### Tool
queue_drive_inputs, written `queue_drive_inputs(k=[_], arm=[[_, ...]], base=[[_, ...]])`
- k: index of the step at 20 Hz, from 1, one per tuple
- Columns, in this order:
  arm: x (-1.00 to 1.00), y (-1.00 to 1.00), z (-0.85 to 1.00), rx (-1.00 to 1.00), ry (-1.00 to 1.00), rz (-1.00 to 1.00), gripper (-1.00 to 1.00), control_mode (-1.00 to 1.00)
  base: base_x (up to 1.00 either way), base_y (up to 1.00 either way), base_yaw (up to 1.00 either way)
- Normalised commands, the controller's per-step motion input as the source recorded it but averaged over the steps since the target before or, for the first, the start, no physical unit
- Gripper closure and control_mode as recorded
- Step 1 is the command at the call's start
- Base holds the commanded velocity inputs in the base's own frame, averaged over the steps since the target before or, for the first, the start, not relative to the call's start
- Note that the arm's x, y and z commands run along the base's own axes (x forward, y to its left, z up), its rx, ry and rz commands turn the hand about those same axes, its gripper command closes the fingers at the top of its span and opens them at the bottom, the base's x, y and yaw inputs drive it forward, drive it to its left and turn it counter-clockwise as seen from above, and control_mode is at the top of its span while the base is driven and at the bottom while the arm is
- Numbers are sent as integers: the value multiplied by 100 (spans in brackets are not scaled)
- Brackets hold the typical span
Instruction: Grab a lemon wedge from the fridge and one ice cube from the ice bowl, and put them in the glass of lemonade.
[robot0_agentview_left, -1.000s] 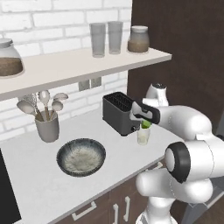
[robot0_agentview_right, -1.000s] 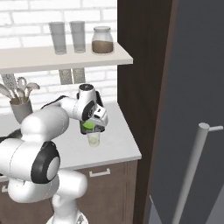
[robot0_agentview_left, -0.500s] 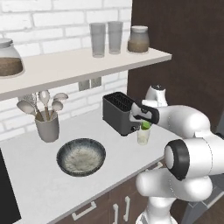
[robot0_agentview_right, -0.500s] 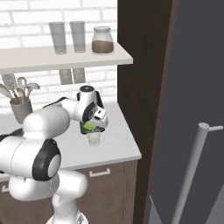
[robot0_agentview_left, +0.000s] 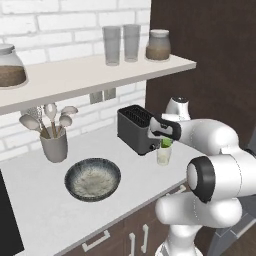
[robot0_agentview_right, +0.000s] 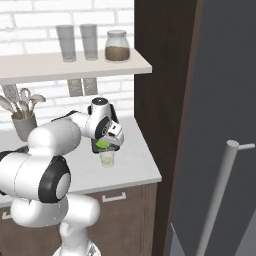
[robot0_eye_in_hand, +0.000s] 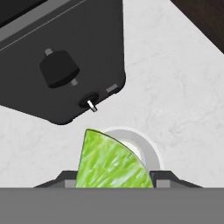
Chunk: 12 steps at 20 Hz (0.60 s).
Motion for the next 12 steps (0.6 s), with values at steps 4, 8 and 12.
queue_drive_inputs(k=[4,8,12], arm=[[0,0,0,0,0,0,-100,-100],[0,0,0,0,0,0,-100,-100],[0,0,0,0,0,0,-100,-100]], base=[[0,0,0],[0,0,0],[0,0,0]])
